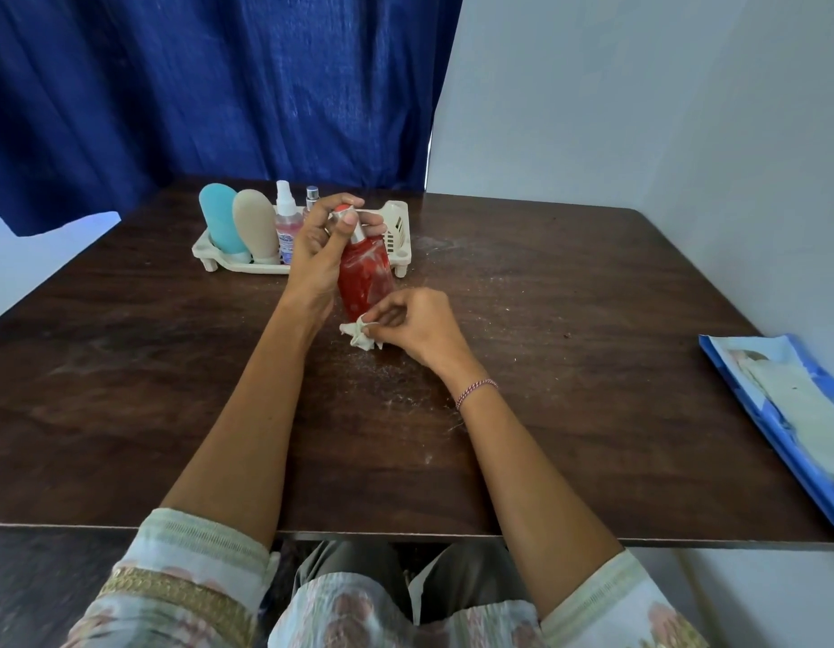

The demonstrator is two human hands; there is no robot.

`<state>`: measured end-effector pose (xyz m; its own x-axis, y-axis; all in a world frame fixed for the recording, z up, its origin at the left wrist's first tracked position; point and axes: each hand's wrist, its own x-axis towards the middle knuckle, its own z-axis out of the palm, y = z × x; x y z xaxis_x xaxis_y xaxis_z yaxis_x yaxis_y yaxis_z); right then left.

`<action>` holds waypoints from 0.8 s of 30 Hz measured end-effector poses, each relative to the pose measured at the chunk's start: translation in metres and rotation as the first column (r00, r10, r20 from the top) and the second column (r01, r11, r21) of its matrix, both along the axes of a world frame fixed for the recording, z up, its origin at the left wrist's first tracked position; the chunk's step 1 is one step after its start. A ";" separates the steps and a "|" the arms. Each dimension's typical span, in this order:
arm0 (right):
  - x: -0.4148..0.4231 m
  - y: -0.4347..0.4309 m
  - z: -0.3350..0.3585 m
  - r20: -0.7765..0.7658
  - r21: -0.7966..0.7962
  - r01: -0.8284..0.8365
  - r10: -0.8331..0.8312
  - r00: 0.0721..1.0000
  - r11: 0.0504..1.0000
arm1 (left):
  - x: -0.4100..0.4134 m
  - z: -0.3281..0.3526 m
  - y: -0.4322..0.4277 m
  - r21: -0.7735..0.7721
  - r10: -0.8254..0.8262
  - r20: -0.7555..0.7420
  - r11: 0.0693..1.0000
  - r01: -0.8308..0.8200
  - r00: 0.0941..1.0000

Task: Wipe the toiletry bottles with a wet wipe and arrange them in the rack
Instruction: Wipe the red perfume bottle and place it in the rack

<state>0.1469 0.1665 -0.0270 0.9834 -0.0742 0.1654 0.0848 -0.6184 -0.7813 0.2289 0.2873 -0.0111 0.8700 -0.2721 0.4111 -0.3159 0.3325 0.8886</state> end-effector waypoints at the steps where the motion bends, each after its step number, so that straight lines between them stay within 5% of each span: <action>1: 0.000 0.001 0.000 0.023 -0.018 0.024 -0.023 0.999 1.000 | -0.001 0.000 0.000 -0.003 0.002 -0.003 1.000 -0.002 1.000; 5: -0.003 0.008 0.001 0.127 -0.036 -0.036 0.040 0.991 0.999 | -0.001 0.000 0.002 -0.016 -0.009 -0.012 1.000 0.009 1.000; 7: -0.005 0.007 0.005 0.081 0.119 -0.130 0.121 0.989 0.984 | -0.001 0.001 0.001 -0.011 -0.027 0.002 1.000 0.027 1.000; 10: -0.005 -0.004 0.011 -0.007 0.606 -0.110 0.144 0.990 0.788 | -0.003 0.004 0.000 -0.013 -0.016 0.003 1.000 0.016 1.000; 13: -0.005 -0.012 0.013 -0.124 0.831 0.001 0.184 0.975 0.556 | -0.001 0.002 0.001 -0.017 -0.025 0.010 1.000 0.026 1.000; 18: -0.006 -0.018 0.014 -0.131 0.955 0.065 0.217 0.967 0.289 | 0.000 0.001 -0.002 0.006 -0.025 0.012 1.000 0.025 1.000; 24: -0.002 -0.025 0.015 -0.117 0.976 0.114 0.006 0.993 0.185 | -0.003 0.005 -0.002 -0.018 -0.007 -0.010 1.000 0.007 1.000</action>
